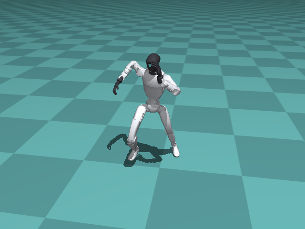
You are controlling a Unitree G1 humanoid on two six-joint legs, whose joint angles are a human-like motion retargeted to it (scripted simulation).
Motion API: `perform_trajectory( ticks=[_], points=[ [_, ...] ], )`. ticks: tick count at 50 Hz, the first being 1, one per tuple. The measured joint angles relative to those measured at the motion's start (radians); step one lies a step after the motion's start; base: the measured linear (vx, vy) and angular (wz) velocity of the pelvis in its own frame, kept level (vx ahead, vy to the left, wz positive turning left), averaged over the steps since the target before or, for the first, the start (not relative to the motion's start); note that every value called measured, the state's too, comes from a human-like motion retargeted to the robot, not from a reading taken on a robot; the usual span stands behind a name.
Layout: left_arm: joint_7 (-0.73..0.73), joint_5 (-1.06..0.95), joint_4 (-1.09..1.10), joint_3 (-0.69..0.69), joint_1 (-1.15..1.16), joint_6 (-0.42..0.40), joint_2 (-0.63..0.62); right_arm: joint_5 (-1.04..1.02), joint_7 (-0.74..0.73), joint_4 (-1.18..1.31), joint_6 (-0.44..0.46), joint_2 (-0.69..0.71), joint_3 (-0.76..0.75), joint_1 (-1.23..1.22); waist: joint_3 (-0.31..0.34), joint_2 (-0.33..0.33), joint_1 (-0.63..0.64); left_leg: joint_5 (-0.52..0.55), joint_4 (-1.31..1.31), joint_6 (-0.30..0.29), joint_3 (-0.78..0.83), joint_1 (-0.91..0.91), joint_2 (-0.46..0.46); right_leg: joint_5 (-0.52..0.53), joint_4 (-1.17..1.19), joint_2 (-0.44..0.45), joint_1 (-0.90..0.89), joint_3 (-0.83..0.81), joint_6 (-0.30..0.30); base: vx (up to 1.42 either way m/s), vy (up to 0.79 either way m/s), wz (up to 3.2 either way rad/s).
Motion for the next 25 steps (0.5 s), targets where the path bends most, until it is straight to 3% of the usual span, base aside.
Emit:
perform_trajectory(
  ticks=[2, 5, 8, 10, 12, 14, 17, 20, 22, 25],
  points=[
    [-0.006, -0.012, 0.004, -0.054, -0.083, -0.013, 0.01, -0.069, 0.098, 0.067, 0.045, -0.032, -0.025, 0.0, -0.028, -0.023, -0.019, 0.015, 0.007, 0.002, 0.054, 0.067, -0.001, 0.083, -0.329, -0.005, 0.054, -0.008, 0.039, 1.58, -0.78, 0.08],
    [-0.058, -0.124, -0.026, -0.035, -0.016, -0.049, -0.042, -0.069, 0.145, 0.098, 0.094, -0.079, 0.027, 0.0, -0.046, -0.092, 0.006, -0.097, 0.179, 0.026, 0.069, 0.183, -0.064, 0.173, -0.887, 0.013, 0.247, 0.03, 0.139, 1.65, -0.84, -0.2],
    [-0.166, -0.202, -0.106, 0.068, 0.251, -0.04, -0.083, -0.161, 0.157, 0.052, 0.113, -0.13, 0.077, -0.017, -0.057, -0.168, 0.057, -0.254, 0.511, 0.001, 0.025, 0.233, -0.136, 0.127, -1.139, -0.018, 0.378, 0.067, 0.214, 1.63, -0.83, -0.44],
    [-0.239, -0.235, -0.157, 0.169, 0.469, -0.017, -0.096, -0.15, 0.116, 0.011, 0.111, -0.14, 0.129, -0.094, -0.052, -0.187, 0.103, -0.358, 0.832, 0.032, 0.052, 0.179, -0.123, 0.187, -1.159, -0.053, 0.415, 0.039, 0.208, 1.47, -0.7, -0.58],
    [-0.303, -0.248, -0.173, 0.284, 0.714, 0.01, -0.139, -0.078, 0.037, 0.002, 0.098, -0.097, 0.212, -0.244, -0.003, -0.171, 0.164, -0.484, 1.187, 0.123, 0.06, 0.082, -0.067, 0.283, -1.009, -0.08, 0.397, 0.063, 0.169, 1.36, -0.51, -0.58],
    [-0.302, -0.252, -0.13, 0.372, 0.994, 0.036, -0.232, -0.062, -0.074, 0.048, 0.08, -0.013, 0.325, -0.465, 0.076, -0.126, 0.241, -0.609, 1.485, 0.181, 0.01, -0.02, -0.059, 0.155, -0.693, -0.08, 0.326, 0.124, 0.117, 1.3, -0.33, -0.7],
    [-0.263, -0.288, 0.036, 0.447, 1.41, 0.088, -0.415, -0.196, -0.248, 0.169, 0.066, 0.14, 0.537, -0.959, 0.139, -0.095, 0.348, -0.731, 1.79, 0.212, -0.012, -0.248, -0.167, -0.056, -0.468, -0.083, 0.308, 0.165, 0.037, 1.25, -0.22, -0.6],
    [-0.289, -0.326, 0.123, 0.463, 1.757, 0.117, -0.45, -0.252, -0.319, 0.126, 0.056, 0.326, 0.662, -1.391, 0.113, -0.125, 0.513, -0.765, 1.845, 0.27, 0.112, -0.519, -0.232, -0.073, -0.537, -0.082, 0.392, 0.181, 0.0, 1.29, -0.08, -0.69],
    [-0.316, -0.377, 0.098, 0.482, 1.947, 0.113, -0.381, -0.26, -0.366, 0.051, 0.057, 0.408, 0.745, -1.603, 0.076, -0.171, 0.676, -0.724, 1.735, 0.281, 0.207, -0.682, -0.254, 0.012, -0.676, -0.075, 0.469, 0.206, 0.004, 1.32, 0.08, -1.08],
    [-0.43, -0.421, 0.057, 0.568, 2.203, 0.124, -0.241, -0.253, -0.411, -0.068, 0.056, 0.414, 0.87, -1.798, 0.021, -0.264, 0.913, -0.667, 1.427, 0.293, 0.343, -0.804, -0.236, 0.232, -0.843, -0.095, 0.588, 0.259, 0.032, 1.39, 0.24, -0.99]
  ],
)
